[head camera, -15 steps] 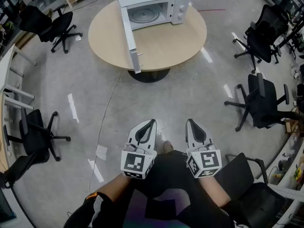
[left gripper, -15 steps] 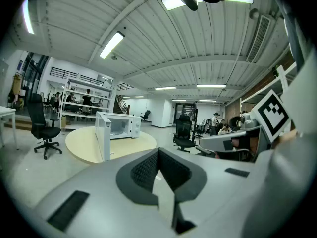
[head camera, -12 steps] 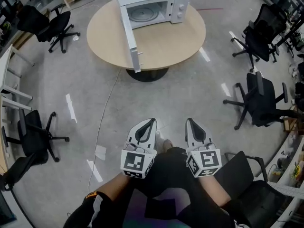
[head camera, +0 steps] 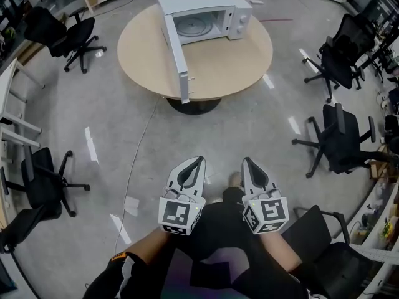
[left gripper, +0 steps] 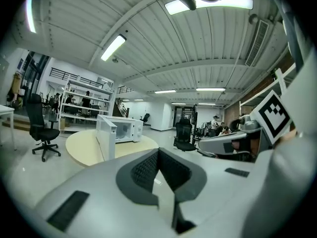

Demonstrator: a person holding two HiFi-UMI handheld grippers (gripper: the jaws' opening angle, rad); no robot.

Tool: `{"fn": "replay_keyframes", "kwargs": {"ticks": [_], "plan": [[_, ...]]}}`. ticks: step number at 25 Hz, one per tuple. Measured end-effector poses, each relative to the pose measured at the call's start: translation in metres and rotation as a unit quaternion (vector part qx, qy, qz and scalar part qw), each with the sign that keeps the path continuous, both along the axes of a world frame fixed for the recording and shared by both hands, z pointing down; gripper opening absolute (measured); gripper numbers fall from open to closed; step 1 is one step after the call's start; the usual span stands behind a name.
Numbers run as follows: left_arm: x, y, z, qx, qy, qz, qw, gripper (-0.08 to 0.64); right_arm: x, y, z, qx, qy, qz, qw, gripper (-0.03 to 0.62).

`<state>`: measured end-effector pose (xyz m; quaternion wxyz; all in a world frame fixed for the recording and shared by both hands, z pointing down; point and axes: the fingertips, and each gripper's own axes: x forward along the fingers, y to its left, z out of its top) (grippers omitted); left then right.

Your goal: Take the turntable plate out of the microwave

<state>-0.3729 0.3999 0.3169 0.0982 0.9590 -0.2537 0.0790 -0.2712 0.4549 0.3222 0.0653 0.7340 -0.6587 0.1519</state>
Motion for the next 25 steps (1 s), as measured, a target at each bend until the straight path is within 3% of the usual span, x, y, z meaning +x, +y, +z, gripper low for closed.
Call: {"fn": "replay_keyframes", "kwargs": {"ticks": [13, 25], "plan": [[0.044, -0.040, 0.011, 0.001, -0.013, -0.023, 0.9997, 0.048, 0.045, -0.048, 0.018, 0.003, -0.019, -0.026, 0.999, 0.015], [0.148, -0.103, 0.018, -0.004, -0.040, -0.080, 0.9960, 0.048, 0.156, -0.126, 0.025, 0.012, -0.039, -0.080, 0.996, 0.015]]}}
